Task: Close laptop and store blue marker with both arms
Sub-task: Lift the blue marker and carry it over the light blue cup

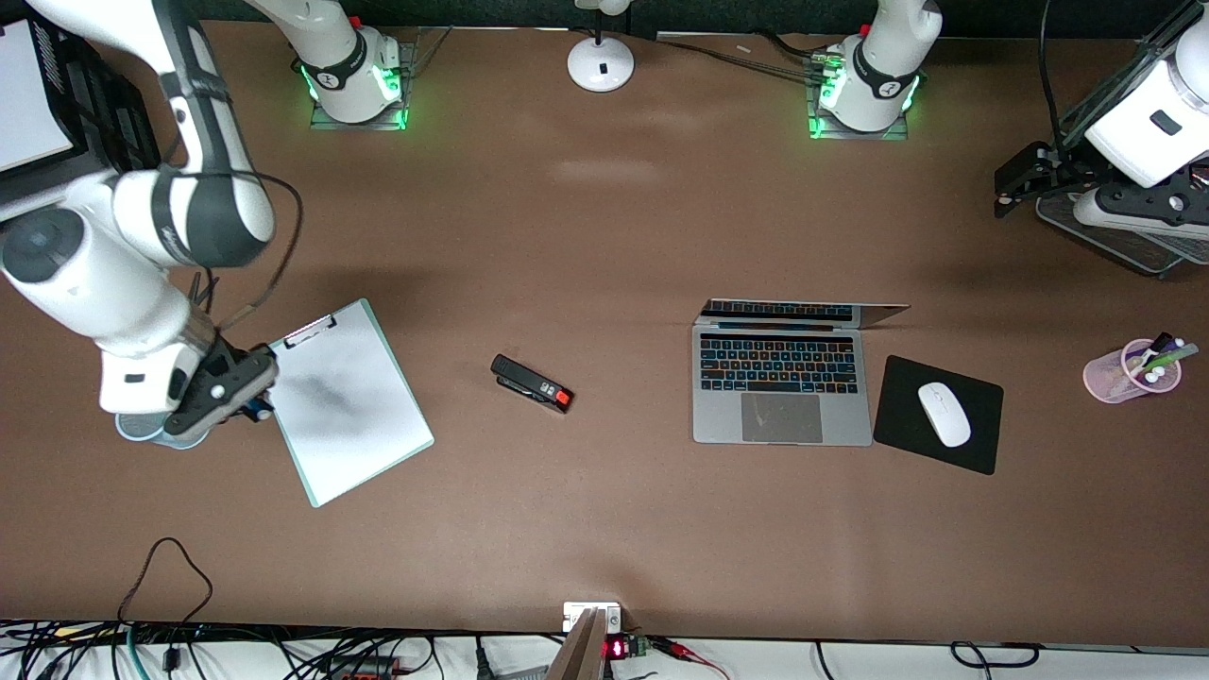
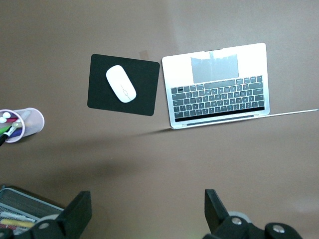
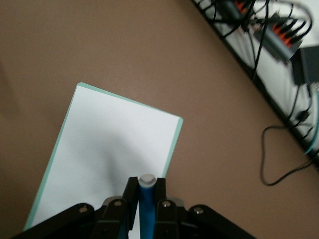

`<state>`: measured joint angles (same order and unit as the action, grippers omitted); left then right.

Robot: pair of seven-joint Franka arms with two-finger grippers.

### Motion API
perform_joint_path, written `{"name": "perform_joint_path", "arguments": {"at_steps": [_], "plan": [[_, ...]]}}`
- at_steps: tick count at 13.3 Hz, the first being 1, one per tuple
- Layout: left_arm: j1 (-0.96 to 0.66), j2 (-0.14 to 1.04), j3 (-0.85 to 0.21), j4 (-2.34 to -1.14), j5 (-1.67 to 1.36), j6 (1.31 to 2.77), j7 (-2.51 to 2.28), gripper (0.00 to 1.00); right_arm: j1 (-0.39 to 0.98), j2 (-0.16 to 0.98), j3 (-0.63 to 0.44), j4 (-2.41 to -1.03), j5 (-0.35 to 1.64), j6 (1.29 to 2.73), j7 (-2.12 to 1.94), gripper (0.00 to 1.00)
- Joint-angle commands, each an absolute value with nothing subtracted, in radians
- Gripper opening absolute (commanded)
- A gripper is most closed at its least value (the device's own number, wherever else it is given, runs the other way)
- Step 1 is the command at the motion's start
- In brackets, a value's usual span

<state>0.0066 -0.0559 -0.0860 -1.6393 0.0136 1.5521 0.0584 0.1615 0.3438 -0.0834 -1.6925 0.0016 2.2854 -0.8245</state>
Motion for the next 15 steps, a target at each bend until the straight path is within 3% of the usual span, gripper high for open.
{"name": "perform_joint_path", "arguments": {"at_steps": [1,7,11,15], "plan": [[0.017,-0.067,-0.092,-1.647,-0.006,1.554,0.071,1.00,0.140,0.296,-0.084,-1.690,0.008,2.275,-0.990,0.09],[0.017,-0.067,-0.092,-1.647,-0.006,1.555,0.071,1.00,0.063,0.259,-0.084,-1.690,0.199,2.272,-1.453,0.09],[0.017,-0.067,-0.092,-1.647,-0.006,1.555,0.071,1.00,-0.009,0.267,-0.084,-1.690,0.372,2.186,-1.797,0.09],[0.017,-0.067,-0.092,-1.647,-0.006,1.554,0.071,1.00,-0.032,0.276,-0.084,-1.690,0.407,2.105,-1.983,0.09]]}}
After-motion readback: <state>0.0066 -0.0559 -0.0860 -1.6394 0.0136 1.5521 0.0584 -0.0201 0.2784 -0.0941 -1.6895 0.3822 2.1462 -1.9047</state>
